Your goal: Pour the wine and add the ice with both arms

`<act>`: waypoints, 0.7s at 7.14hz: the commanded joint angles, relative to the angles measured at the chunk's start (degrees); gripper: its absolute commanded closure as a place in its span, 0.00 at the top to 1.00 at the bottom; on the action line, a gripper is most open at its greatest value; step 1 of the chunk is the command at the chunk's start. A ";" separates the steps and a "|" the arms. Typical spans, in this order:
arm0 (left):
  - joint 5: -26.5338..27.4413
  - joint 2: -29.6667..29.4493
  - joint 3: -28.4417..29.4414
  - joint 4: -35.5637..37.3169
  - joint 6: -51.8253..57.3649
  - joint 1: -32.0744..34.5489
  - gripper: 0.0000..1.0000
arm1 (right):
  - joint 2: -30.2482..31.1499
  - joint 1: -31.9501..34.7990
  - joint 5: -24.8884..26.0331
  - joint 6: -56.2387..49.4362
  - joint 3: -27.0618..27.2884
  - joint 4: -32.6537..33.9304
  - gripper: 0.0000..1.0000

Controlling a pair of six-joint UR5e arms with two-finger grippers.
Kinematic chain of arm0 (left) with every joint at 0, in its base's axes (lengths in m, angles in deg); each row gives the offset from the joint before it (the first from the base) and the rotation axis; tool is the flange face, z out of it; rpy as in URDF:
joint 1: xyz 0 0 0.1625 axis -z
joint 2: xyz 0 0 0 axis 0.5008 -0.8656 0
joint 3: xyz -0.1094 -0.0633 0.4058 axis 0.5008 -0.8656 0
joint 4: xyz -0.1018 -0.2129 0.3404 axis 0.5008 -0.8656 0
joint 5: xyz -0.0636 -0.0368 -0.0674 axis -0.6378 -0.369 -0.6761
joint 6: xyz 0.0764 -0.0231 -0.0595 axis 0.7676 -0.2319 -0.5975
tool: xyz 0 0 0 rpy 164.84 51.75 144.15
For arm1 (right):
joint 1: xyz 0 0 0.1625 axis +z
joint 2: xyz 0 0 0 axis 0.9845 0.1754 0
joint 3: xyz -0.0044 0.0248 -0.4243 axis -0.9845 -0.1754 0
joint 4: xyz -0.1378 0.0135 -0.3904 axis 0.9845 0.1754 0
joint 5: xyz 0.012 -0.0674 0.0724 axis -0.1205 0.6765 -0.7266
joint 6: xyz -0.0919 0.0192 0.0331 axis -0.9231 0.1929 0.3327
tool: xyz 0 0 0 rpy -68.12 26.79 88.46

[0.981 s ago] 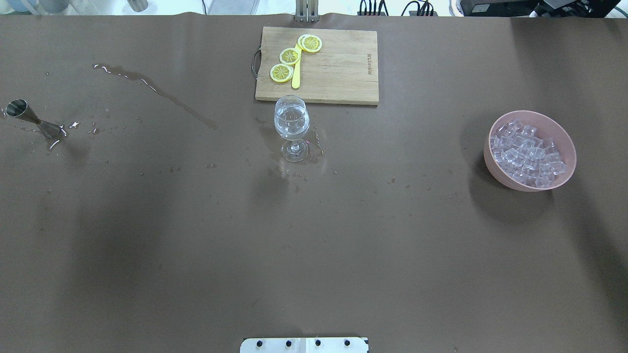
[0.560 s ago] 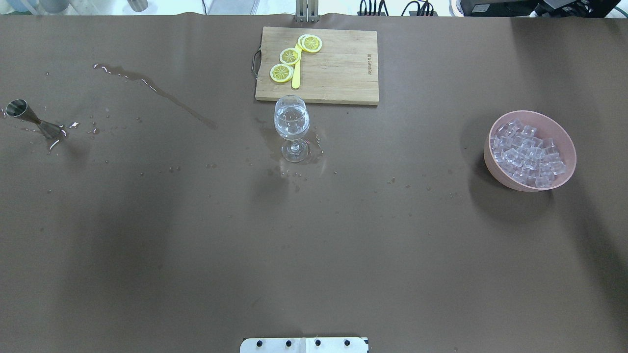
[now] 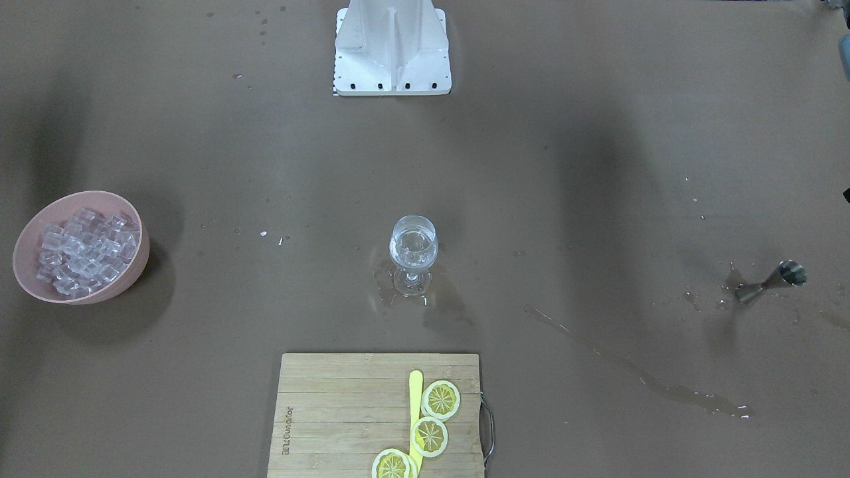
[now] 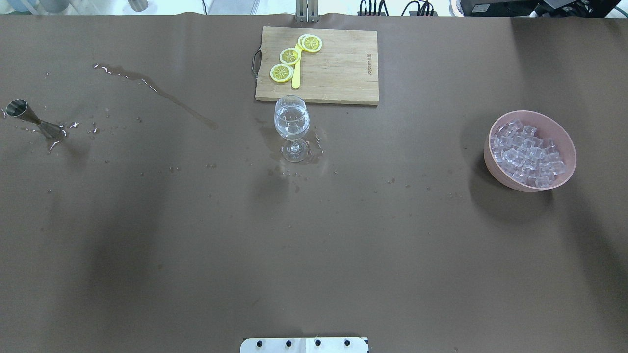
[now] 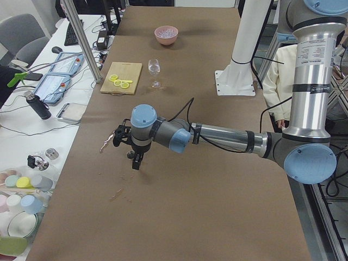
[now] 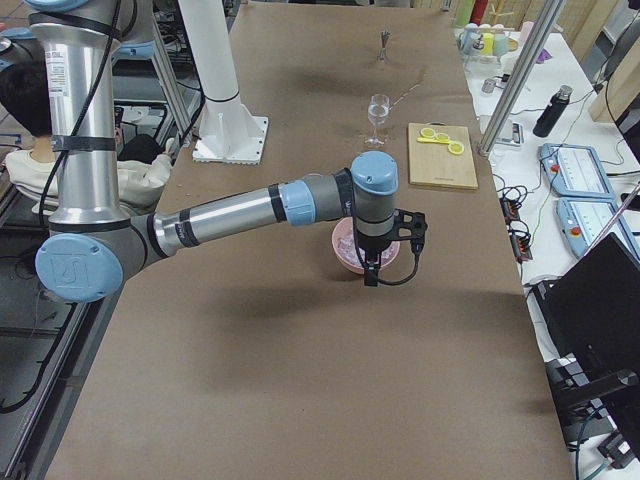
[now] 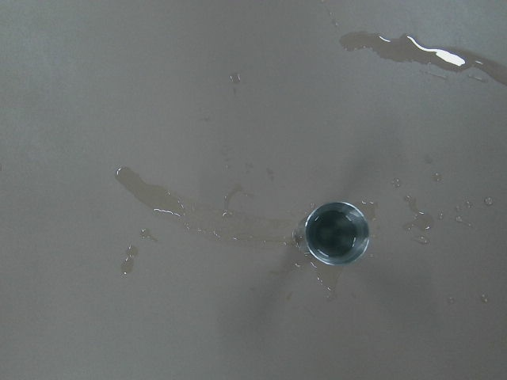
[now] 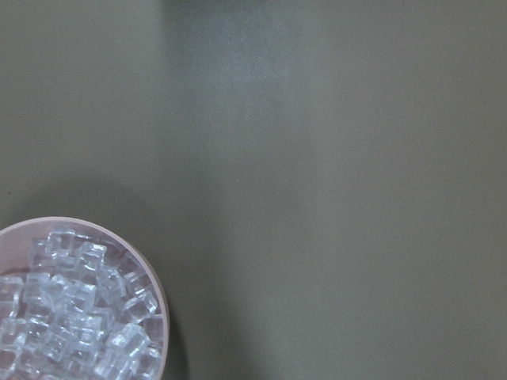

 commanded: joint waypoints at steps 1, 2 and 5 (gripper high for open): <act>2.06 1.72 6.97 -17.12 -6.92 -0.12 0.98 | -3.25 -3.78 0.12 6.56 -0.15 1.26 1.00; 4.52 2.07 12.06 -26.34 -10.08 -0.82 0.98 | -4.22 -5.90 0.30 9.54 -0.33 1.08 1.00; 16.28 1.82 15.98 -40.30 -23.61 -10.02 0.98 | -6.86 -11.35 1.97 15.10 -0.77 1.08 1.00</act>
